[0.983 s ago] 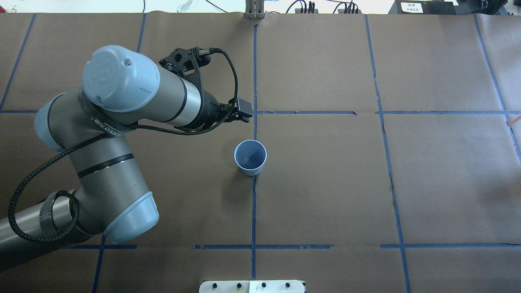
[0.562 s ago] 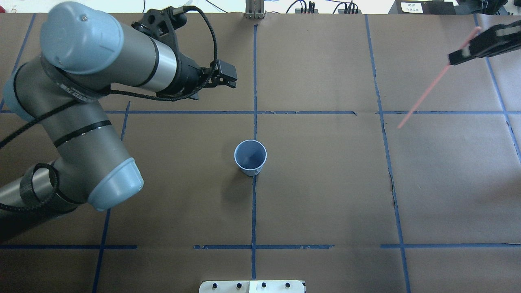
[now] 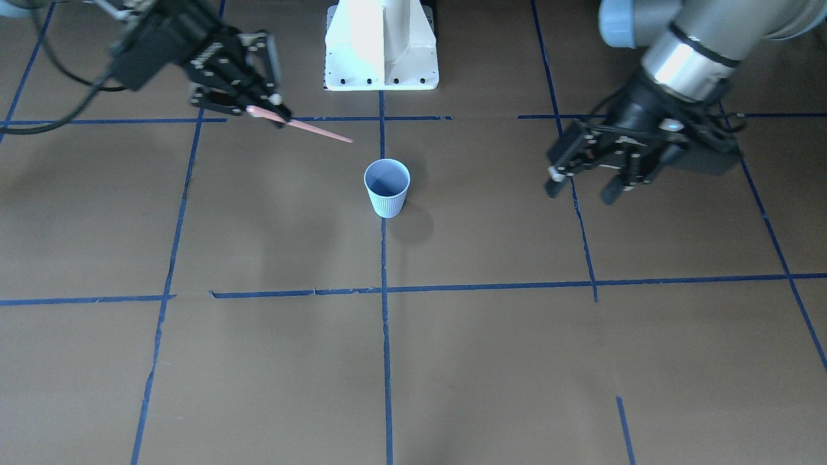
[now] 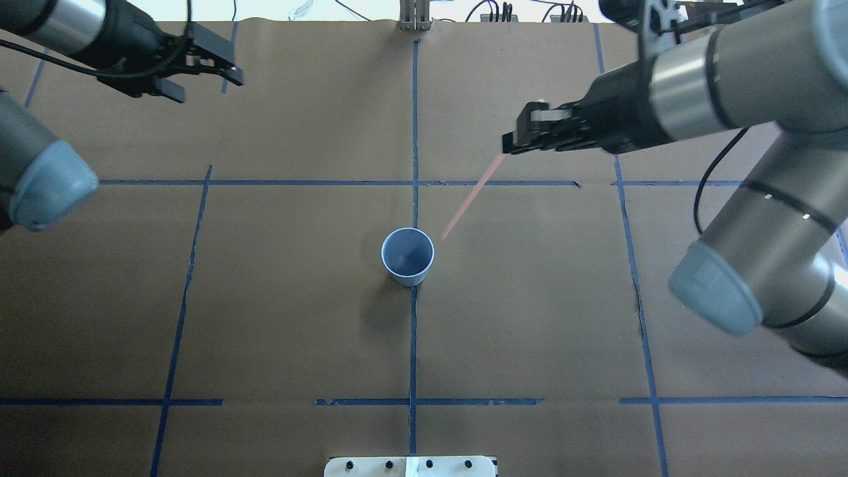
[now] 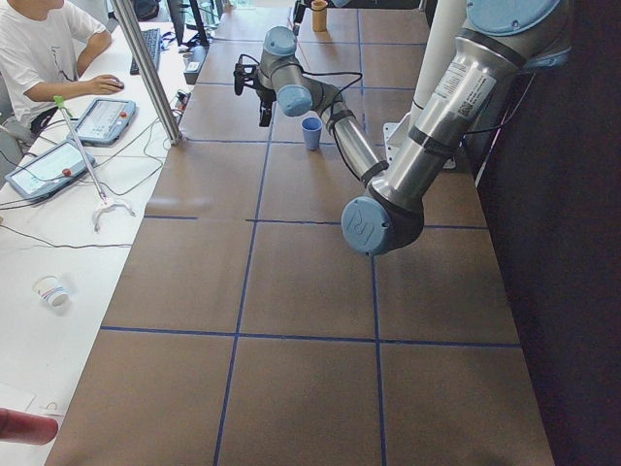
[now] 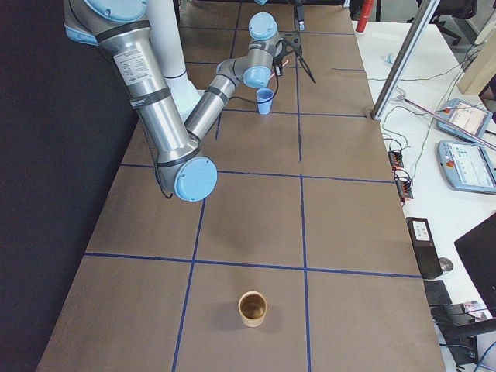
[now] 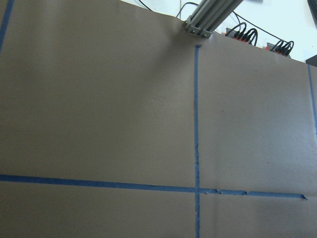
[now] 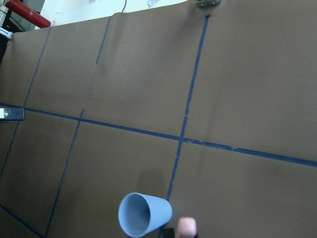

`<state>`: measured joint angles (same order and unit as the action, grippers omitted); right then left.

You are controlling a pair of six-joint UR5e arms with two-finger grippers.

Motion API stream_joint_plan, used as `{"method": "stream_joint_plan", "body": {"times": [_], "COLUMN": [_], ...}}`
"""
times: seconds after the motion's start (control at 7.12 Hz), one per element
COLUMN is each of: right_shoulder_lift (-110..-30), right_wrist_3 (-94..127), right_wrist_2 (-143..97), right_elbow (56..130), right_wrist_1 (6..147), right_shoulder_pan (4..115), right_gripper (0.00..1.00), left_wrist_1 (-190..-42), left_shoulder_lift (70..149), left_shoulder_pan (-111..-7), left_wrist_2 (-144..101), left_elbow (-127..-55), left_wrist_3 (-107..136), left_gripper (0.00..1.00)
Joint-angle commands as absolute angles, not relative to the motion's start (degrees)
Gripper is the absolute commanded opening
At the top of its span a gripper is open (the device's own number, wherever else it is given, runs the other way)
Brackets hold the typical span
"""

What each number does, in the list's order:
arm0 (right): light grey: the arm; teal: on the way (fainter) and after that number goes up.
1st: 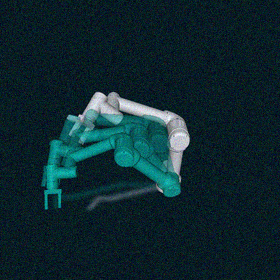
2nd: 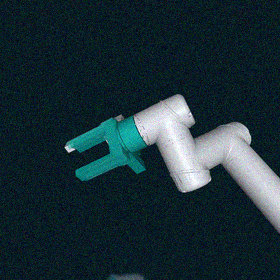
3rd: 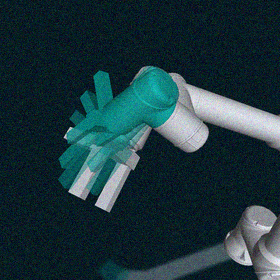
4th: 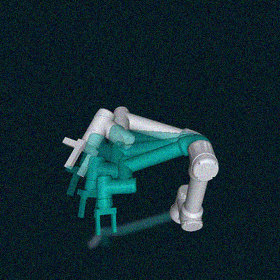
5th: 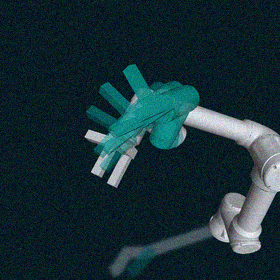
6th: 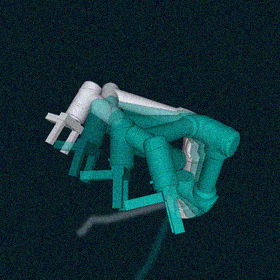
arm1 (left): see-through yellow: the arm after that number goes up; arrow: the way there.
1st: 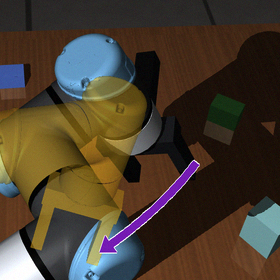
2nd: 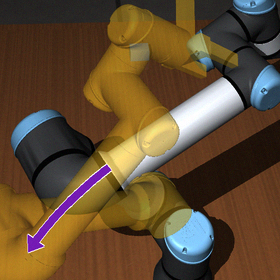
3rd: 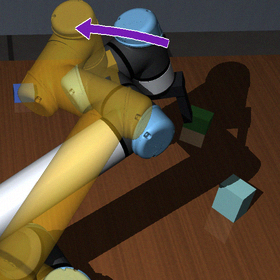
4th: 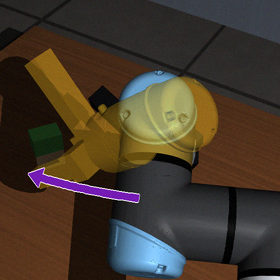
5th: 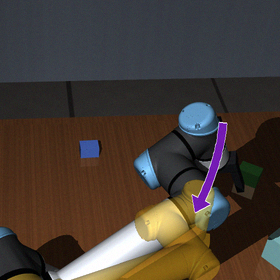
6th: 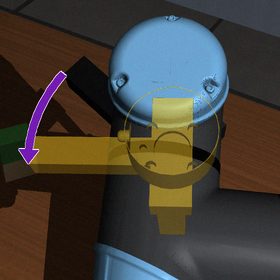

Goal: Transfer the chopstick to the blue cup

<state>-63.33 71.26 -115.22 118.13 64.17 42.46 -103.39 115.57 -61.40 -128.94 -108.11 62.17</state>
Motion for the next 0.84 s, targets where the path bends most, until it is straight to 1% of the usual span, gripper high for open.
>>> {"method": "stream_joint_plan", "body": {"times": [0.0,0.28,0.42,0.7], "right_shoulder_lift": [-61.79,-62.83,-63.80,-63.19], "right_wrist_3": [73.21,73.04,72.95,72.95], "right_wrist_2": [-99.95,-90.14,-83.13,-78.67], "right_elbow": [117.95,117.78,117.69,117.60], "right_wrist_1": [64.16,64.60,65.64,69.52], "right_shoulder_pan": [31.66,29.29,25.27,22.42], "right_gripper": [0.00,0.00,0.00,0.01], "left_wrist_1": [-103.19,-103.36,-103.36,-103.45], "left_shoulder_lift": [110.31,110.21,110.13,110.13], "left_shoulder_pan": [-67.14,-67.06,-67.06,-67.06], "left_wrist_2": [-134.21,-134.38,-134.38,-134.38], "left_elbow": [-107.93,-107.67,-107.75,-107.75], "left_wrist_3": [53.89,53.96,53.96,53.96], "left_gripper": [1.00,1.00,1.00,1.00]}}
